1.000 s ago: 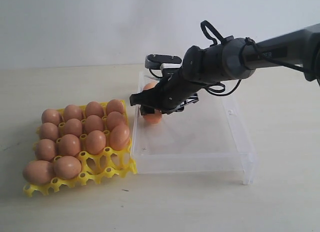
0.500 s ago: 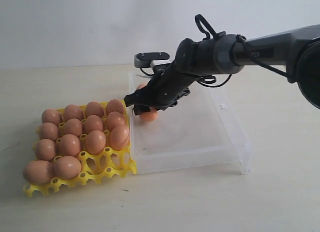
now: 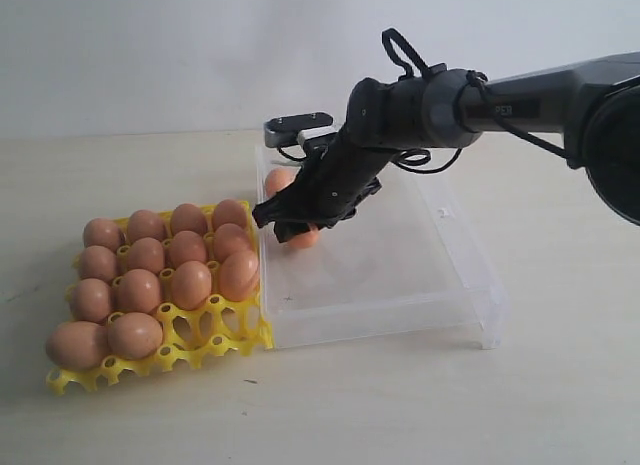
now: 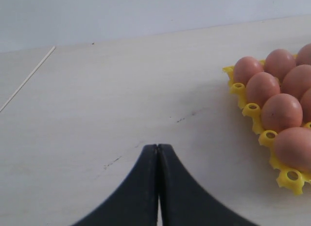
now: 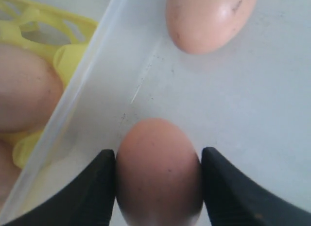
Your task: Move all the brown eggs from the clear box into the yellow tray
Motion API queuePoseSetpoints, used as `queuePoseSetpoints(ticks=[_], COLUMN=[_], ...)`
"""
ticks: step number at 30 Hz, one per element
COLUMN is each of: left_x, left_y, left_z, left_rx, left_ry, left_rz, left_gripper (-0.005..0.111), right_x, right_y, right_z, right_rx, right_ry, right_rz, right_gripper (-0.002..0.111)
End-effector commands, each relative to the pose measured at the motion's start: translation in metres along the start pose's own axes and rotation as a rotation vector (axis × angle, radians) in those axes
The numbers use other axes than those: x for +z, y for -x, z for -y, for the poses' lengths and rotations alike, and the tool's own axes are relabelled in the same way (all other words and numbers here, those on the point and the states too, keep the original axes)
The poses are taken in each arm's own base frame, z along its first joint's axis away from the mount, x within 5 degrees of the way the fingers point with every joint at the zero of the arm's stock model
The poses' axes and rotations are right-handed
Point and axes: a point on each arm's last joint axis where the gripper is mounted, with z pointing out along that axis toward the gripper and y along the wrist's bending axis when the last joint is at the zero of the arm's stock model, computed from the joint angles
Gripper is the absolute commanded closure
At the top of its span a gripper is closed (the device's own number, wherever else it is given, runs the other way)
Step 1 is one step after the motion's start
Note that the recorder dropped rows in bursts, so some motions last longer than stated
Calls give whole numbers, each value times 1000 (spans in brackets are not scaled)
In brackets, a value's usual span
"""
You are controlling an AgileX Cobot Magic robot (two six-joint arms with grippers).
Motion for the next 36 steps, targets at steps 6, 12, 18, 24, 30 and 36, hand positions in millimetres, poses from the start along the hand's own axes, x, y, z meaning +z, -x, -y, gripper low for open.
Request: queuePoseSetpoints(ticks=[6,12,18,24,30,36], left_x=[-1,-1,-1,-1,-1,-1], left_y=[2,2,2,2,2,2], left_z=[0,0,0,0,0,0], left_rx=[-3,-3,-3,-3,-3,-3], left_ry=[-4,-4,-4,-4,-4,-4], left_rz=[18,18,18,18,18,18], left_gripper=[107,107,107,107,107,107], right_x=[-78,-92,-86,-66,-44,-41], right_y=[3,-43,-61,-75,-86,-91], right_z=[-25,-88,-105,-116,-114,-118], right_rx=[-183,-365,-230,-208,-153,-142], right_ry=[-87,-90,159,342,367,423], right_rz=[126,395,598,584,498,458], right_gripper=[108,108,108,108,108,108])
